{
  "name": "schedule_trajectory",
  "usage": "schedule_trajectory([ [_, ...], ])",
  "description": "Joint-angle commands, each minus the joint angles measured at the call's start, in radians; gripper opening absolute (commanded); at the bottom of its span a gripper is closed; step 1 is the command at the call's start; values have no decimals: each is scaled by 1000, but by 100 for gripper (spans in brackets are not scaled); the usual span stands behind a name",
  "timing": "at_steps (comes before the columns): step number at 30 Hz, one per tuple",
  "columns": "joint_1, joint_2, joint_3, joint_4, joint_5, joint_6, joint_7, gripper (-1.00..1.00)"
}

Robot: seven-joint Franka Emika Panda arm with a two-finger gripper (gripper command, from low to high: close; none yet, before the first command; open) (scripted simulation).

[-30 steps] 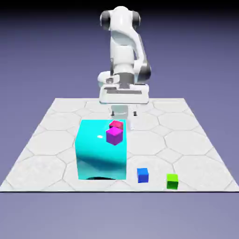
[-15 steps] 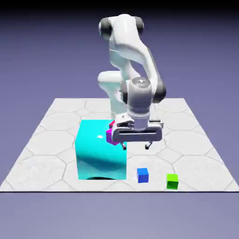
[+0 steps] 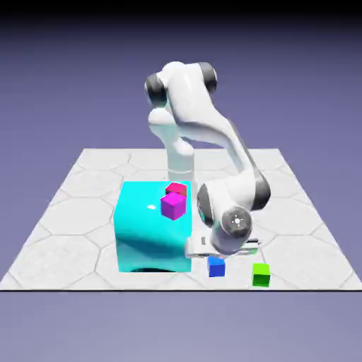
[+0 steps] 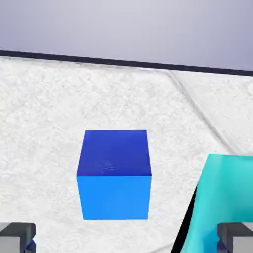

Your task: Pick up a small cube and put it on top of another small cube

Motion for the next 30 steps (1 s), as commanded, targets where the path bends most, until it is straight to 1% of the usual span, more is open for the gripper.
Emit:
schedule_trajectory([
  [1, -4, 36, 10, 32, -4, -39, 7, 0],
  [3, -4, 46, 12, 40, -5, -49, 9, 0],
  [7, -16, 64, 2, -104, -21, 110, 17, 0],
  [8, -16, 64, 2, -104, -21, 110, 17, -100],
  [9, -16, 64, 2, -104, -21, 110, 17, -100],
  [13, -4, 46, 12, 40, -5, -49, 9, -100],
  [14, -4, 9, -7, 26, 7, -67, -4, -100],
  [24, 290, -340, -369, 4, -17, -144, -136, -100],
  [25, 300, -376, -395, -8, -7, -163, -150, -100],
  [30, 189, -557, -436, -147, 130, -354, -230, -100],
])
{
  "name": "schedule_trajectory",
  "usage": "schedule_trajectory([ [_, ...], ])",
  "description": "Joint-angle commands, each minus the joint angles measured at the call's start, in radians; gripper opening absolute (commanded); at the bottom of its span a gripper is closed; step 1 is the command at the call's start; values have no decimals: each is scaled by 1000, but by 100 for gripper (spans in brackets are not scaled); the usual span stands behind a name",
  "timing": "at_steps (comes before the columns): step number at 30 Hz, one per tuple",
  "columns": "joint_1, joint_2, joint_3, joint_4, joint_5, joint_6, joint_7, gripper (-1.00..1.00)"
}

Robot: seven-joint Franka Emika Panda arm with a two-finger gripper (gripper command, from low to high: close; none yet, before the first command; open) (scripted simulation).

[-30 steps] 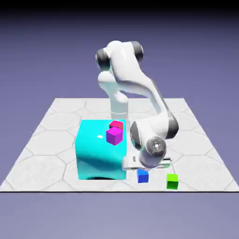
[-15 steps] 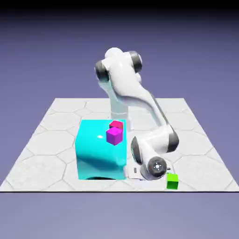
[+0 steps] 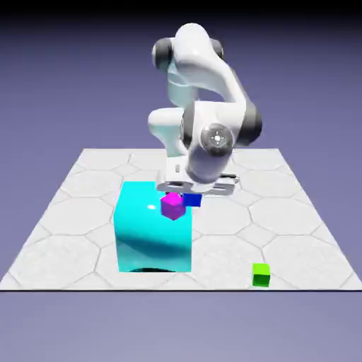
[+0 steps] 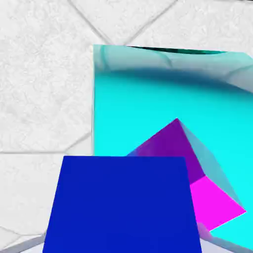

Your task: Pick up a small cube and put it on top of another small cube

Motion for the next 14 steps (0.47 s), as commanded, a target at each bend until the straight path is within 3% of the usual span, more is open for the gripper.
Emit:
schedule_trajectory([
  [1, -26, -30, -3, -26, 25, -35, -14, -100],
  [4, -78, -36, 34, -28, 16, -72, -1, -100],
  [11, -77, -98, 35, -254, 15, 93, 0, -100],
  [12, -77, -98, 35, -254, 15, 93, 0, 100],
  [14, -77, -88, 35, -218, 15, 67, 0, 100],
])
